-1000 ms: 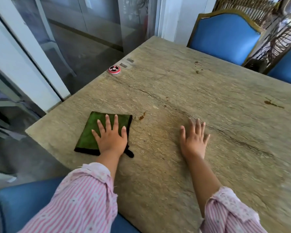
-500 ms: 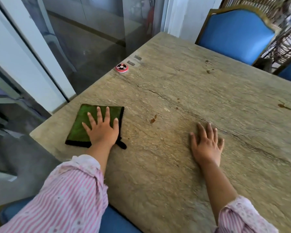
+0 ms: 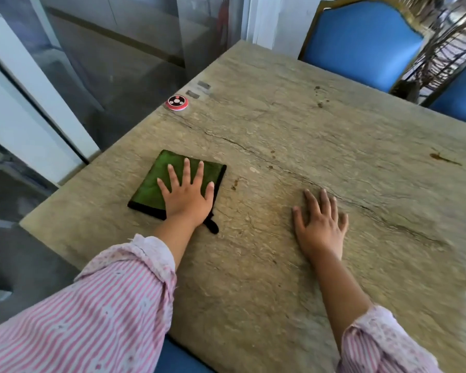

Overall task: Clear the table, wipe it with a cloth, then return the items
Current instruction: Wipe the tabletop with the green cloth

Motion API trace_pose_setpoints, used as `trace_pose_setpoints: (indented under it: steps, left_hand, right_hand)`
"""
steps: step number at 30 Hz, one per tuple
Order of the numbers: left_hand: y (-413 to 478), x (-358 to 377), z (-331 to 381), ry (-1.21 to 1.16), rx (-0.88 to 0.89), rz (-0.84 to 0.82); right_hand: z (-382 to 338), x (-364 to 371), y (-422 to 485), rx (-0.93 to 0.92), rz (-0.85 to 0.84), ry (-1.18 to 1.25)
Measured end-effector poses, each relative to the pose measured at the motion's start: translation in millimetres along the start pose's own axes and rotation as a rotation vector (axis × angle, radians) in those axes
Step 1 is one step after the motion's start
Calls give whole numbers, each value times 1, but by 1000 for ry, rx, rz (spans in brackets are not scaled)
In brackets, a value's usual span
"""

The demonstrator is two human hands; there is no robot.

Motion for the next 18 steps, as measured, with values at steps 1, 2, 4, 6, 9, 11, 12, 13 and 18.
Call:
trace_pose_setpoints:
  steps: [1,2,4,6,9,11,12,13,18]
  left_hand:
    - [-7,7,14,8,61,-28]
    - [-17,16,29,28,153,-60]
    - [-45,35,58,86,393,-138]
    - [-60,43,66,151,570,-207]
    - [-28,21,35,140,484,-155]
    - [3,0,4,85,238,-62]
    - [14,-5,-4,51,123,-34]
    - [22,-6,-4,22,39,-23]
    - [-16,41,78,25,223,-158]
  right_hand:
    - [-1,-1,0,-1,4,5]
    - [-1,-1,0,-3,6,8]
    - [-1,-1,-1,-6,7,15]
    - [-1,0,-2,-13,6,21]
    - [0,1,-1,-16,9,18]
    - [0,2,-1,-14,15,14]
    - [0,2,-1,-12,17,15]
    - [0,1,0,-11,19,18]
    - [-1,2,0,-27,-8,15]
Point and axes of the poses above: each hand's wrist, its own y-axis towards the middle knuckle, its own x-axis out of the palm, z = x × y, the point moved 10 cm from there along y, towards the middle knuckle, and after that the axes turned 15 degrees about -y, right-handed, at the moved point
